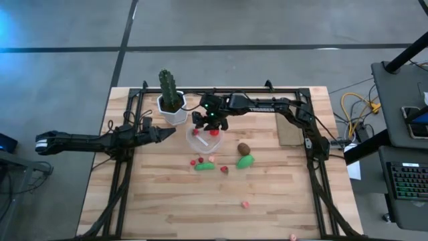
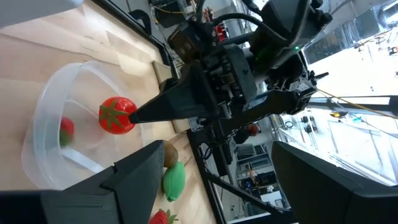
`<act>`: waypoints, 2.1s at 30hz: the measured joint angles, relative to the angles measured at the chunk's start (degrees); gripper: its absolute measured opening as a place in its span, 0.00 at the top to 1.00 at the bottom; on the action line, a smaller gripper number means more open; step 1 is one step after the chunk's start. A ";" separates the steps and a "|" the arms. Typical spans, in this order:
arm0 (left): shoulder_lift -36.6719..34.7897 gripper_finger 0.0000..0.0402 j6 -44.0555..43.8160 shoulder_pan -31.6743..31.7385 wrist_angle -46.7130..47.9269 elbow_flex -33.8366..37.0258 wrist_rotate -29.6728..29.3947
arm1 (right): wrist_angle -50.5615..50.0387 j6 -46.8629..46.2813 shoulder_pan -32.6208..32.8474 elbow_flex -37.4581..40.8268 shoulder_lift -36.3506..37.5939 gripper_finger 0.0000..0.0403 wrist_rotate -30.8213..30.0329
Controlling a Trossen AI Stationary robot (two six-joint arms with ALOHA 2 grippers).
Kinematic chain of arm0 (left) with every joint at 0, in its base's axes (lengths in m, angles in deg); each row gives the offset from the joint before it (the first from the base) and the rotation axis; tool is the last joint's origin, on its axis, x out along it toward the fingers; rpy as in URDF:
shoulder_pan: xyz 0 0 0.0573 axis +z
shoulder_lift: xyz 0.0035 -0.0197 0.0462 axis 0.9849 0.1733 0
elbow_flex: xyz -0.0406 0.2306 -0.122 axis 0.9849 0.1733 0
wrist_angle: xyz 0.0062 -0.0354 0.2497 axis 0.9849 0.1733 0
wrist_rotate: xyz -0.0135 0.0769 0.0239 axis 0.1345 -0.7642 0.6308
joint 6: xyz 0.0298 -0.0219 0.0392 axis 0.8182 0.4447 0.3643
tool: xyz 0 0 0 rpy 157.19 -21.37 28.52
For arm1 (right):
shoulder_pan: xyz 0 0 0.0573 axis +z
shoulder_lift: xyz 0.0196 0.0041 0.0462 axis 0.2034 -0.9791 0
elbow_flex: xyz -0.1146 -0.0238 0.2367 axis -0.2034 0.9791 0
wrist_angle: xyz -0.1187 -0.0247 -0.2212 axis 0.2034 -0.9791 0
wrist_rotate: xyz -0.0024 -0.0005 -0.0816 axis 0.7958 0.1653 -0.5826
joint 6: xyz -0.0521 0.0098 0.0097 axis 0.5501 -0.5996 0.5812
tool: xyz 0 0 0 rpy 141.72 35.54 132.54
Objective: Pick and placing Produce into tupperware
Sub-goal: Put the brown kiwi into the transparent bin
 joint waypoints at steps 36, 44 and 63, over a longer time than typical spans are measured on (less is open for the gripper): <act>0.56 0.29 -1.56 0.00 -0.45 -0.68 0.91 | -47.35 29.48 9.89 7.81 8.56 0.22 -18.45; 0.74 0.29 -1.57 0.00 -1.46 -0.85 0.41 | -39.00 28.74 10.31 9.63 8.15 0.19 -18.33; 0.85 0.29 -1.60 -0.01 -1.55 -0.90 -1.24 | -31.70 28.98 11.31 18.01 8.22 0.18 -17.30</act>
